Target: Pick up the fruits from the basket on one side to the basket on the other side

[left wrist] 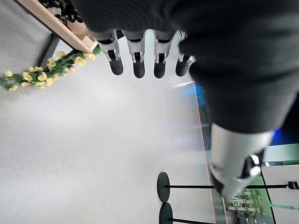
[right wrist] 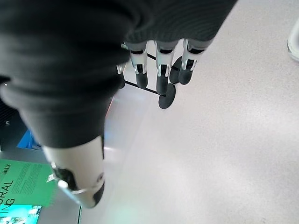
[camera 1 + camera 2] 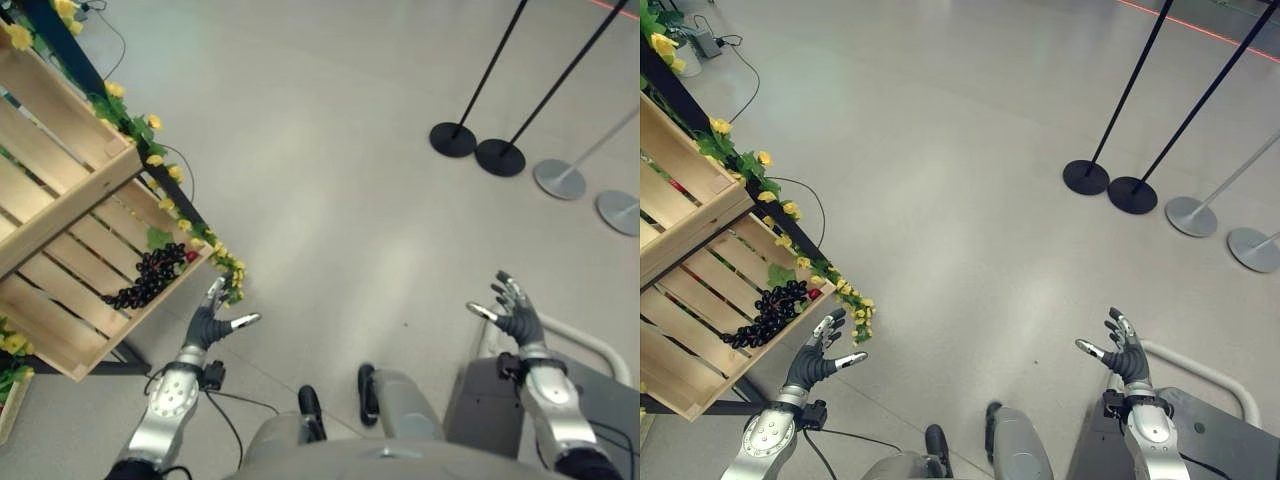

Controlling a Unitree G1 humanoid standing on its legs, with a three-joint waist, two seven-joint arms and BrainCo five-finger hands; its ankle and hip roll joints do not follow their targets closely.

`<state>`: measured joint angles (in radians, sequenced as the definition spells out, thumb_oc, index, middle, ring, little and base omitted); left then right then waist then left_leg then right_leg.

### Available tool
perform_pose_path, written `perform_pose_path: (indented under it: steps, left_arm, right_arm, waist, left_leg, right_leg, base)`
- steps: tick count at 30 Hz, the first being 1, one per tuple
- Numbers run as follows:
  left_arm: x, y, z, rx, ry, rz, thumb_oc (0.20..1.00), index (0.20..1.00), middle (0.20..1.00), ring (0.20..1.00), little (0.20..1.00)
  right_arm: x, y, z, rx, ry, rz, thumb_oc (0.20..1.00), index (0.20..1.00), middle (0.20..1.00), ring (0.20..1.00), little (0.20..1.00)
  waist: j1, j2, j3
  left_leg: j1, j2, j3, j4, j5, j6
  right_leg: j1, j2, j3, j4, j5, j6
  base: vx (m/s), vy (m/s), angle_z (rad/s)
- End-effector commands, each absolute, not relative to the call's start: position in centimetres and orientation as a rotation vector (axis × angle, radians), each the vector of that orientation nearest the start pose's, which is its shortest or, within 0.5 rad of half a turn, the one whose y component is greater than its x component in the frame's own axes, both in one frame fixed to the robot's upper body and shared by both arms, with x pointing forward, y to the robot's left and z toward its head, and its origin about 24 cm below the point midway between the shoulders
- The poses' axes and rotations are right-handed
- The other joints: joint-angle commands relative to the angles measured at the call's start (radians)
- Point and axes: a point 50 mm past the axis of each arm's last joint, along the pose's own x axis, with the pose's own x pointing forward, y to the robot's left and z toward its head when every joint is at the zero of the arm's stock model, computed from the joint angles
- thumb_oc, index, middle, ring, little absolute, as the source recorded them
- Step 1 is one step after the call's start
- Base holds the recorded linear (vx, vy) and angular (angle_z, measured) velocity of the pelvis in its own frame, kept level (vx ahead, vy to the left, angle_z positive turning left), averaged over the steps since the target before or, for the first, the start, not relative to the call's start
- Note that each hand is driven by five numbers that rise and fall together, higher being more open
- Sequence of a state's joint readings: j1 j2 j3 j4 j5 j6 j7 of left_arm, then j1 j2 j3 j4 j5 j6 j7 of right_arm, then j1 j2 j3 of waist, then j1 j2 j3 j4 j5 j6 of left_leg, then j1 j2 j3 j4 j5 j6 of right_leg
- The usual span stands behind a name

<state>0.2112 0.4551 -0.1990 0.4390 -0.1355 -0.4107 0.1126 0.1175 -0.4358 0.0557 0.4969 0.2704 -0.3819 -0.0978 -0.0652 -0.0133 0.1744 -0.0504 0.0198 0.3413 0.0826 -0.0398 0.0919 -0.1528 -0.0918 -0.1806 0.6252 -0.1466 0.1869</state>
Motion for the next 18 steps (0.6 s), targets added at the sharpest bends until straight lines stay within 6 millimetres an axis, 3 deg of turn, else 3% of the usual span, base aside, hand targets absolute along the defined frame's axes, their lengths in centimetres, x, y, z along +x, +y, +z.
perform_pose_path:
  steps: [1, 3, 4, 6, 7, 8, 11, 15, 16, 18]
  left_arm:
    - [17.4, 24.5, -3.9, 0.425, 0.21, 0.024, 1.0, 1.0, 1.0, 1.0, 1.0]
    - [17.1, 24.5, -4.7, 0.431, 0.246, 0.025, 1.0, 1.0, 1.0, 1.0, 1.0]
    - [16.3, 24.4, -5.9, 0.428, 0.307, 0.03, 1.0, 1.0, 1.0, 1.0, 1.0]
    - [15.0, 24.7, -8.0, 0.442, 0.418, 0.069, 1.0, 1.0, 1.0, 1.0, 1.0]
    - [15.0, 24.7, -8.0, 0.442, 0.417, 0.069, 1.0, 1.0, 1.0, 1.0, 1.0]
    - [13.7, 25.3, -9.9, 0.457, 0.541, 0.108, 1.0, 1.0, 1.0, 1.0, 1.0]
    - [11.9, 26.0, -11.7, 0.507, 0.681, 0.13, 1.0, 1.0, 1.0, 1.0, 1.0]
    - [10.4, 26.0, -13.0, 0.479, 0.789, 0.161, 1.0, 1.0, 1.0, 1.0, 1.0]
    - [10.2, 25.9, -13.4, 0.458, 0.822, 0.179, 1.0, 1.0, 1.0, 1.0, 1.0]
    - [10.7, 25.6, -13.4, 0.463, 0.813, 0.167, 1.0, 1.0, 1.0, 1.0, 1.0]
  right_arm:
    - [20.9, -27.4, -1.3, -0.218, 0.11, -0.23, 1.0, 1.0, 1.0, 1.0, 1.0]
    - [20.9, -27.3, -1.4, -0.216, 0.114, -0.232, 1.0, 1.0, 1.0, 1.0, 1.0]
    - [20.7, -27.0, -1.9, -0.218, 0.135, -0.227, 1.0, 1.0, 1.0, 1.0, 1.0]
    - [20.8, -26.7, -2.5, -0.217, 0.162, -0.217, 1.0, 1.0, 1.0, 1.0, 1.0]
    - [20.8, -26.7, -2.5, -0.217, 0.162, -0.217, 1.0, 1.0, 1.0, 1.0, 1.0]
    - [20.7, -26.4, -2.9, -0.232, 0.183, -0.2, 1.0, 1.0, 1.0, 1.0, 1.0]
    - [20.3, -26.3, -3.1, -0.229, 0.192, -0.183, 1.0, 1.0, 1.0, 1.0, 1.0]
    - [20.2, -26.4, -3.3, -0.222, 0.201, -0.187, 1.0, 1.0, 1.0, 1.0, 1.0]
    - [20.2, -26.5, -3.2, -0.227, 0.202, -0.185, 1.0, 1.0, 1.0, 1.0, 1.0]
    - [20.2, -26.7, -3.1, -0.231, 0.199, -0.191, 1.0, 1.0, 1.0, 1.0, 1.0]
  waist:
    - [0.049, -0.001, -0.062]
    - [0.064, -0.012, -0.074]
    - [0.088, -0.024, -0.092]
    - [0.1, -0.028, -0.1]
    - [0.1, -0.027, -0.099]
    - [0.104, -0.03, -0.103]
    - [0.097, -0.031, -0.103]
    - [0.093, -0.033, -0.077]
    - [0.095, -0.033, -0.051]
    - [0.093, -0.031, -0.027]
  left_leg:
    - [-0.05, -0.096, -0.15, 0.027, 0.006, -0.023]
    - [-0.063, -0.097, -0.126, 0.036, 0.005, -0.024]
    - [-0.088, -0.095, -0.098, 0.046, 0.014, -0.032]
    - [-0.103, -0.079, -0.057, 0.041, 0.023, -0.045]
    - [-0.103, -0.079, -0.056, 0.041, 0.022, -0.045]
    - [-0.115, -0.058, -0.038, 0.043, 0.039, -0.057]
    - [-0.128, -0.036, -0.04, 0.046, 0.065, -0.073]
    - [-0.175, -0.012, -0.067, 0.101, 0.109, -0.104]
    - [-0.21, 0.001, -0.103, 0.145, 0.154, -0.13]
    - [-0.236, -0.006, -0.168, 0.179, 0.176, -0.153]
  right_leg:
    - [0.101, 0.009, -0.02, -0.205, 0.143, -0.045]
    - [0.143, 0.005, -0.022, -0.24, 0.152, -0.037]
    - [0.183, -0.019, -0.041, -0.334, 0.148, -0.026]
    - [0.208, -0.011, -0.031, -0.418, 0.141, -0.016]
    - [0.208, -0.011, -0.03, -0.419, 0.142, -0.016]
    - [0.213, 0.015, -0.004, -0.465, 0.123, -0.028]
    - [0.237, 0.049, 0.022, -0.529, 0.08, -0.059]
    - [0.246, 0.074, 0.035, -0.566, 0.053, -0.092]
    - [0.252, 0.091, 0.038, -0.586, 0.055, -0.112]
    - [0.249, 0.096, 0.036, -0.596, 0.067, -0.125]
  base:
    - [-0.14, -0.092, -0.48]
    - [-0.15, -0.105, -0.73]
    - [-0.18, -0.13, -0.9]
    - [-0.2, -0.133, -1.27]
    - [-0.17, -0.16, -1.18]
    - [-0.14, -0.185, -0.66]
    - [-0.12, -0.169, -0.27]
    - [-0.17, -0.15, 0.09]
    - [-0.21, -0.138, 0.2]
    - [-0.23, -0.117, 0.51]
